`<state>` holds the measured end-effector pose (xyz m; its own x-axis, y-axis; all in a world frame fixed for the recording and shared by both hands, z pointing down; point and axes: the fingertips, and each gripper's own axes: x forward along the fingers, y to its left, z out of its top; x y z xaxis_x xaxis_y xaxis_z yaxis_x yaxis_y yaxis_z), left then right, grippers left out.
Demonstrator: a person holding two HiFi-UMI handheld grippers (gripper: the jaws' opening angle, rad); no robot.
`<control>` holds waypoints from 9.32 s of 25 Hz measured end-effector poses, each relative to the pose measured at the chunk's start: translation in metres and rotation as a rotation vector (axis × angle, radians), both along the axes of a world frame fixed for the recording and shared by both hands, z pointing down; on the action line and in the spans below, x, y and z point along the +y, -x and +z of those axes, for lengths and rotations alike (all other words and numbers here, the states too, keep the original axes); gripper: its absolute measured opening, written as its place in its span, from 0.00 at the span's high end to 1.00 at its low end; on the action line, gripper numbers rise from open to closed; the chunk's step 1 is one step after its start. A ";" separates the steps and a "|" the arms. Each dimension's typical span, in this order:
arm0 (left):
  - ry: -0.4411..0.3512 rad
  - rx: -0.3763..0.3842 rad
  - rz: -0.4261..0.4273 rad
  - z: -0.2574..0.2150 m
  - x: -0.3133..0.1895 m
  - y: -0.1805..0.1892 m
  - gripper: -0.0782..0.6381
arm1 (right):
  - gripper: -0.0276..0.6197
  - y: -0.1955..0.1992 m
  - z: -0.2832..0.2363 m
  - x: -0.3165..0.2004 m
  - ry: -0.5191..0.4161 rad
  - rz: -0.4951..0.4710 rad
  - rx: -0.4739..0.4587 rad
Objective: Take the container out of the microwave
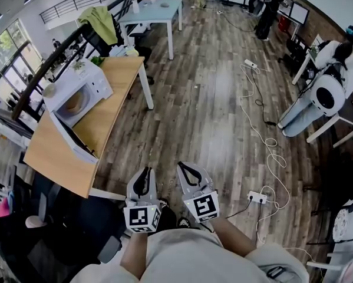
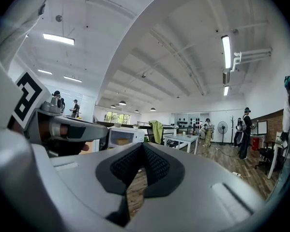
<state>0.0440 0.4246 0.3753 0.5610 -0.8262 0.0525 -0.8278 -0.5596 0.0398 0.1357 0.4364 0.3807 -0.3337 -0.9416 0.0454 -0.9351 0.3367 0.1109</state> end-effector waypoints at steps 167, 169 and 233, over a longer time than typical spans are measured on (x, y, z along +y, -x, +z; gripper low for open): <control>0.654 -1.092 -0.517 0.263 -0.638 0.419 0.71 | 0.94 0.294 0.179 -0.625 0.429 -0.680 0.019; 0.655 -1.094 -0.513 0.262 -0.638 0.418 0.76 | 0.94 0.294 0.178 -0.625 0.426 -0.682 0.019; 0.741 -1.030 -0.377 0.269 -0.622 0.355 0.85 | 0.94 0.282 0.170 -0.624 0.411 -0.702 0.021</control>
<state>-0.3111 -0.1970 0.6447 -0.2634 -0.5133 0.8168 -0.7622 -0.4082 -0.5024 -0.1462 -0.1876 0.5507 -0.8354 -0.4200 0.3545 -0.4899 0.8615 -0.1339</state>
